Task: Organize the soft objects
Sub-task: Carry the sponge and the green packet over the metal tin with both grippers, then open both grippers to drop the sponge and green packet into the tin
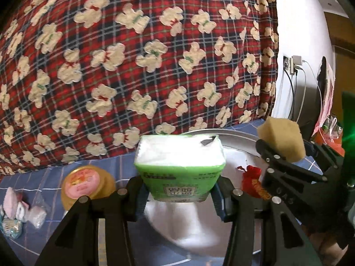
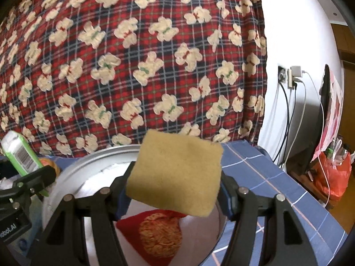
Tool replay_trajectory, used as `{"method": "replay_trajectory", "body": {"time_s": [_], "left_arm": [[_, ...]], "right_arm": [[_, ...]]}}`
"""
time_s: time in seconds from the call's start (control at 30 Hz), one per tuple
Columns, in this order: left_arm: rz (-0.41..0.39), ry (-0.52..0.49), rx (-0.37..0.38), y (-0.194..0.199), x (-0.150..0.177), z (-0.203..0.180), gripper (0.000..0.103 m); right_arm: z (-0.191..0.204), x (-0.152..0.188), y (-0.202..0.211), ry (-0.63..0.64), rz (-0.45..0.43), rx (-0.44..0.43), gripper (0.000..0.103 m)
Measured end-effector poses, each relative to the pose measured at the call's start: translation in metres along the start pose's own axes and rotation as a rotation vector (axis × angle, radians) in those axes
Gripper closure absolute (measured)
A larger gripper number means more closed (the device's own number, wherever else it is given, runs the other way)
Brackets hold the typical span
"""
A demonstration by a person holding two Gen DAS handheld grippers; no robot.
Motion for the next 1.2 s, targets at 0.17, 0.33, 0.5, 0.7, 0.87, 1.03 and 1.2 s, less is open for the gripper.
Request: {"method": "replay_trajectory", "body": {"time_s": [0.17,0.33,0.5,0.7,0.87,1.03,1.2], "left_arm": [[0.029,0.003,0.014,-0.017,0.012,-0.016,0.052],[0.057,0.002,0.000,-0.030,0.023,-0.020,0.052],[0.092,0.015,-0.023,-0.040,0.034,-0.015,0.051],[0.121,-0.006,-0.070,-0.047,0.044,-0.008,0.051],[0.126,-0.011,-0.073,-0.046,0.044,-0.008,0.044],[0.037,-0.039,-0.101,-0.030,0.027,-0.011,0.018],[-0.085,-0.046,-0.143,-0.006,0.004,-0.004,0.013]], "right_arm": [[-0.008,0.005,-0.009,0.000,0.022,0.001,0.038],[-0.008,0.011,-0.016,0.014,0.049,-0.007,0.038],[-0.004,0.019,-0.024,0.025,0.089,-0.027,0.038],[0.003,0.026,-0.026,0.025,0.114,-0.061,0.034],[0.009,0.024,-0.022,0.021,0.101,-0.086,0.020],[-0.002,0.009,-0.013,-0.039,0.036,-0.075,0.004],[-0.012,-0.002,-0.005,-0.156,-0.025,-0.103,0.000]]}}
Point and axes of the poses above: each gripper's, at about its wrist camera, not at the fingertips, and y roughly against the way its jaws point, z to its left, x to its underside, the point moved 10 cm from there along -y, roughly the way its jaws point, and after that the axes turned 12 degrees about -z, right-handed, at the moved point
